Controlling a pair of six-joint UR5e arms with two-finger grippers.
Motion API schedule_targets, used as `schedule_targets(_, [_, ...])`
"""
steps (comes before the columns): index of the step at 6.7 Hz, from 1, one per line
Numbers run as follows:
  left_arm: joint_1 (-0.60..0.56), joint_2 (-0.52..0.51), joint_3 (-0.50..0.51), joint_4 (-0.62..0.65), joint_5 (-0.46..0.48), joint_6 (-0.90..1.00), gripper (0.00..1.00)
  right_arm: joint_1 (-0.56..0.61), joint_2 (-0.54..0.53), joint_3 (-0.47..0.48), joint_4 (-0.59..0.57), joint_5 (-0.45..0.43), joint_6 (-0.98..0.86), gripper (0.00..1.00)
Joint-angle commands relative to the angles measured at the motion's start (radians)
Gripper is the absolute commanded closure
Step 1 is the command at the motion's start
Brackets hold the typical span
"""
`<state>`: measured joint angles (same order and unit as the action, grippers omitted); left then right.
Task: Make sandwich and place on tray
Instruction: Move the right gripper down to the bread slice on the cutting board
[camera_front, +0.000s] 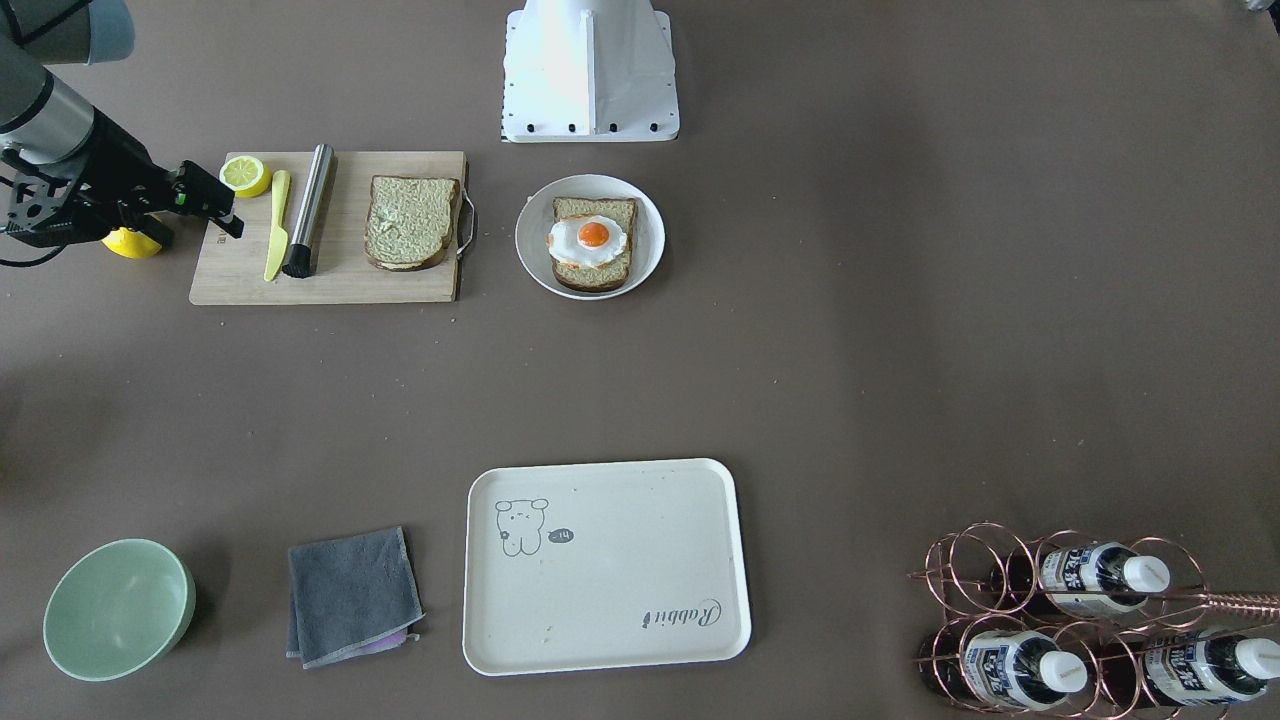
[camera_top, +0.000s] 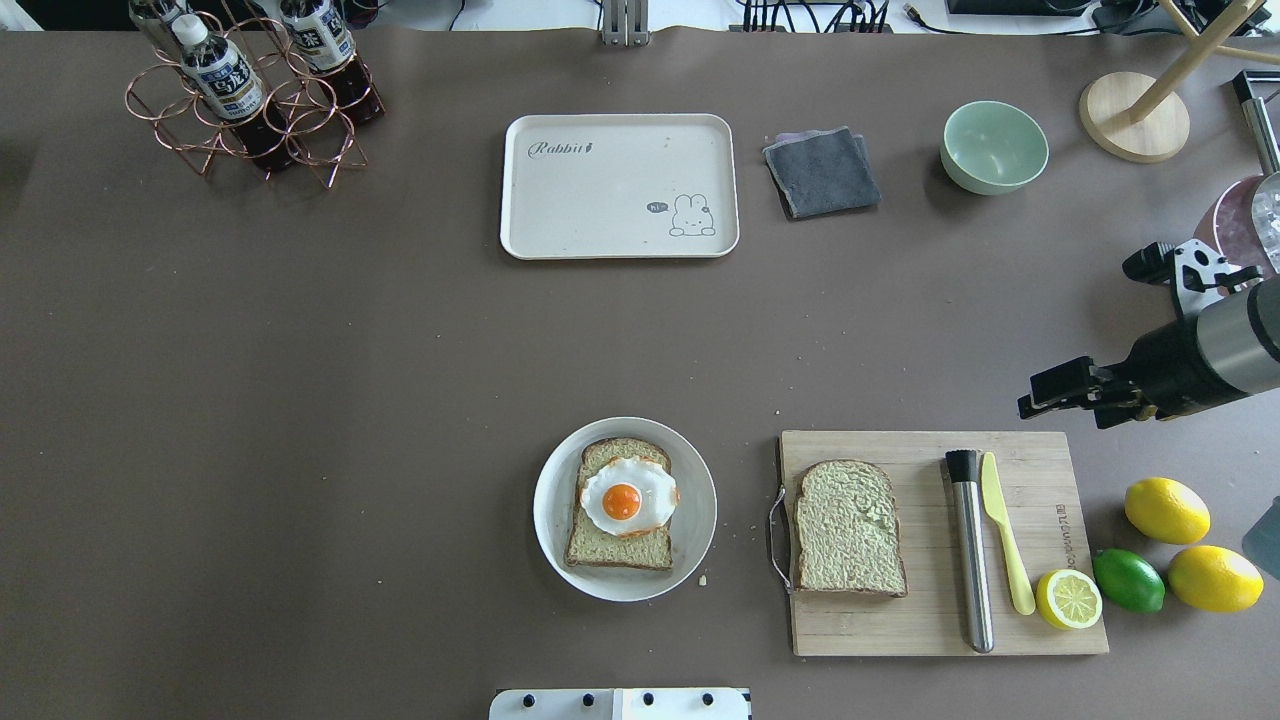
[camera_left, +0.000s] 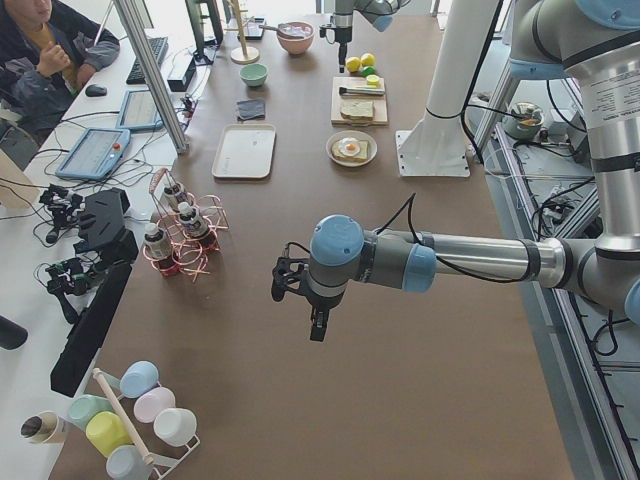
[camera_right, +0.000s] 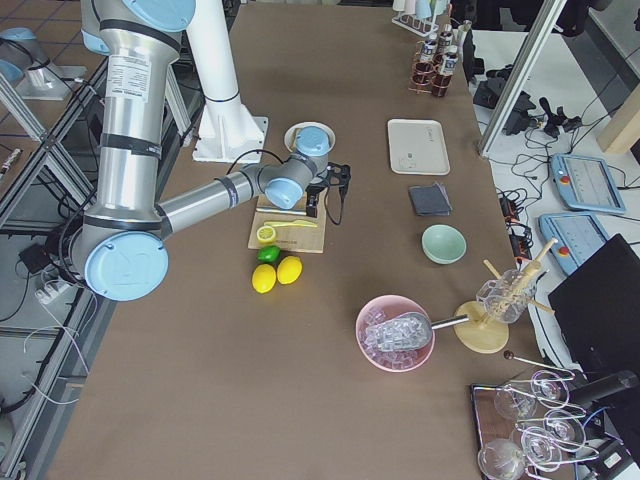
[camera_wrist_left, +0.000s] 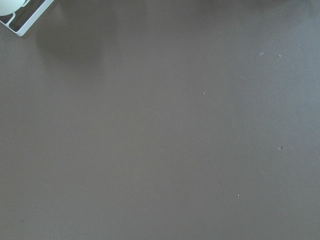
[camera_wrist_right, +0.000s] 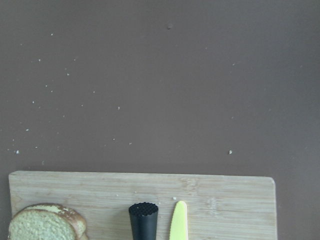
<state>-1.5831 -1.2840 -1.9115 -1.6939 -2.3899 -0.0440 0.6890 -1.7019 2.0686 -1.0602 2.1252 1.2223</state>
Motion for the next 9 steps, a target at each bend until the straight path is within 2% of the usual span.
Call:
schedule_targets(1, [0.000,0.000,0.003,0.002,0.000,-0.002,0.03,-0.088,0.005,0.027,0.002,-0.083,0.034,0.00])
schedule_targets(2, [0.000,0.000,0.003,0.002,0.000,-0.002,0.03,-0.127,0.022,0.024,0.000,-0.100,0.063,0.00])
schedule_targets(4, [0.000,0.000,0.003,0.002,0.002,-0.002,0.03,-0.250,0.094,-0.010,0.002,-0.203,0.260,0.01])
schedule_targets(6, [0.000,-0.002,0.003,0.002,0.002,-0.002,0.03,-0.279,0.165,-0.080,0.005,-0.209,0.270,0.02])
schedule_targets(9, [0.000,-0.005,0.002,-0.001,0.002,-0.028,0.03,-0.276,0.146,-0.147,0.138,-0.197,0.269,0.05])
